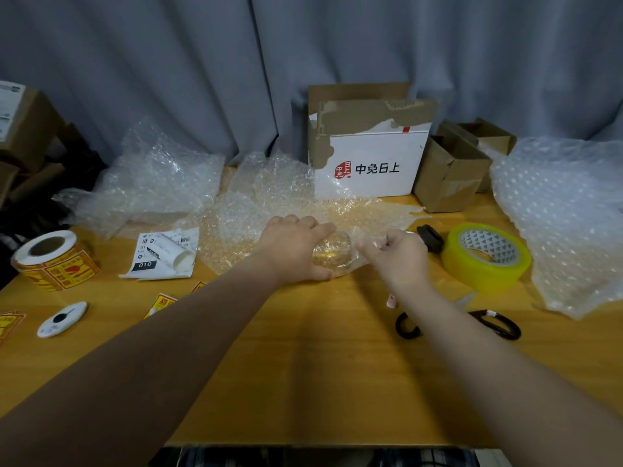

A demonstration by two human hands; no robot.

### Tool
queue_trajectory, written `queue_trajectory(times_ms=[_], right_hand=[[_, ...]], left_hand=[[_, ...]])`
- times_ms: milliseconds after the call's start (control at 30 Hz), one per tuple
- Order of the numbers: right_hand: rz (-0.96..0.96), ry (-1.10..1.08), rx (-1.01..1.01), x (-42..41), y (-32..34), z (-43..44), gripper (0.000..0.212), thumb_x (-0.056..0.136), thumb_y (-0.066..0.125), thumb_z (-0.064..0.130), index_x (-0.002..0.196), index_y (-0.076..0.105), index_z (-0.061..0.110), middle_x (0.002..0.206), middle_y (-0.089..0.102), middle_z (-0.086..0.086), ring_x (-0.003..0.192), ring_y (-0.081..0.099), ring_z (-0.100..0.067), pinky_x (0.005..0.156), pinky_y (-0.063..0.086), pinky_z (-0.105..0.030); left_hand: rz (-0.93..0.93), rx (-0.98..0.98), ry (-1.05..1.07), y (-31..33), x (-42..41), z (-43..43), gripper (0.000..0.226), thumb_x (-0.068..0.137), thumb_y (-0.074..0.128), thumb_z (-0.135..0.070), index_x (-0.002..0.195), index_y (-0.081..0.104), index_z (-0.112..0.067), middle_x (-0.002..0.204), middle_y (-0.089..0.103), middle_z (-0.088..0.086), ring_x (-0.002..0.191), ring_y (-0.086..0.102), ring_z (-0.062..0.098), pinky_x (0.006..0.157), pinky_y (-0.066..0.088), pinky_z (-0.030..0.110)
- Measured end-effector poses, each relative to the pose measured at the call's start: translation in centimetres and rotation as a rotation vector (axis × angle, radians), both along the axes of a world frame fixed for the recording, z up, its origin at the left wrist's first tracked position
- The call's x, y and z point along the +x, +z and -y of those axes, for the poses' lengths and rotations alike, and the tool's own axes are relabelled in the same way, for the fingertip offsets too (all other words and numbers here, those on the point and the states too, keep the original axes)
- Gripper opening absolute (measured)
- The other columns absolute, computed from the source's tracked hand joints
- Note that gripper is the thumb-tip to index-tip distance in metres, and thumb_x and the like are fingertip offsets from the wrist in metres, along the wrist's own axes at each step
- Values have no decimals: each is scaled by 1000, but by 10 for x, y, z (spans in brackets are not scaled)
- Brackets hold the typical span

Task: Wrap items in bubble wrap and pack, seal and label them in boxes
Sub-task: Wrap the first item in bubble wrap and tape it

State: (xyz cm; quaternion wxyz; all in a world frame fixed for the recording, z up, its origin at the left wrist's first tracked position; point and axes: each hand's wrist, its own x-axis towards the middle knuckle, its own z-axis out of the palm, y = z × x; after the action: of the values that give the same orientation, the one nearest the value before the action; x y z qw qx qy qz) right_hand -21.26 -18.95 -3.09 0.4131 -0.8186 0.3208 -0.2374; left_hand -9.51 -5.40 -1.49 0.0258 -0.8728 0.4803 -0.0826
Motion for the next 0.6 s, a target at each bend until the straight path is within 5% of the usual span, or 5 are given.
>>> queue_trajectory(times_ms=[100, 200, 267, 333, 600], right_hand=[[106, -9, 1, 7, 1, -4, 27, 84, 71, 15, 91, 45, 12, 68, 46, 3, 53, 41, -11, 43, 34, -21], [189, -93, 288, 8, 8, -7, 70, 84, 69, 5, 140, 28, 16, 94, 53, 5, 78, 53, -9, 64, 43, -14], [220, -187, 528, 11, 8, -7, 94, 84, 69, 7, 151, 5, 17, 128, 48, -5, 112, 51, -23, 90, 45, -30], [211, -284, 704, 14, 1, -4, 98, 82, 71, 11, 151, 2, 12, 143, 39, -11, 126, 44, -32, 100, 40, -48], [171, -184, 942, 20, -6, -6, 35, 82, 71, 4, 111, 53, -2, 119, 61, -18, 100, 63, -30, 79, 57, -36]], left_hand=[[14, 3, -6, 0, 1, 0, 85, 75, 53, -72, 145, 25, -33, 138, 46, -3, 121, 46, 23, 101, 34, 39], [15, 0, -7, 0, 1, 1, 86, 75, 53, -72, 146, 25, -33, 137, 47, -2, 121, 47, 23, 101, 34, 39], [16, -7, -7, 0, 1, 0, 86, 75, 53, -72, 146, 25, -32, 137, 47, -2, 121, 47, 23, 101, 34, 40], [20, -12, -12, 0, 1, 0, 86, 75, 53, -71, 146, 25, -32, 137, 47, -2, 121, 46, 23, 101, 35, 40], [60, -21, -10, -3, -3, -1, 86, 75, 53, -71, 145, 25, -32, 137, 47, -2, 121, 46, 23, 101, 34, 40]])
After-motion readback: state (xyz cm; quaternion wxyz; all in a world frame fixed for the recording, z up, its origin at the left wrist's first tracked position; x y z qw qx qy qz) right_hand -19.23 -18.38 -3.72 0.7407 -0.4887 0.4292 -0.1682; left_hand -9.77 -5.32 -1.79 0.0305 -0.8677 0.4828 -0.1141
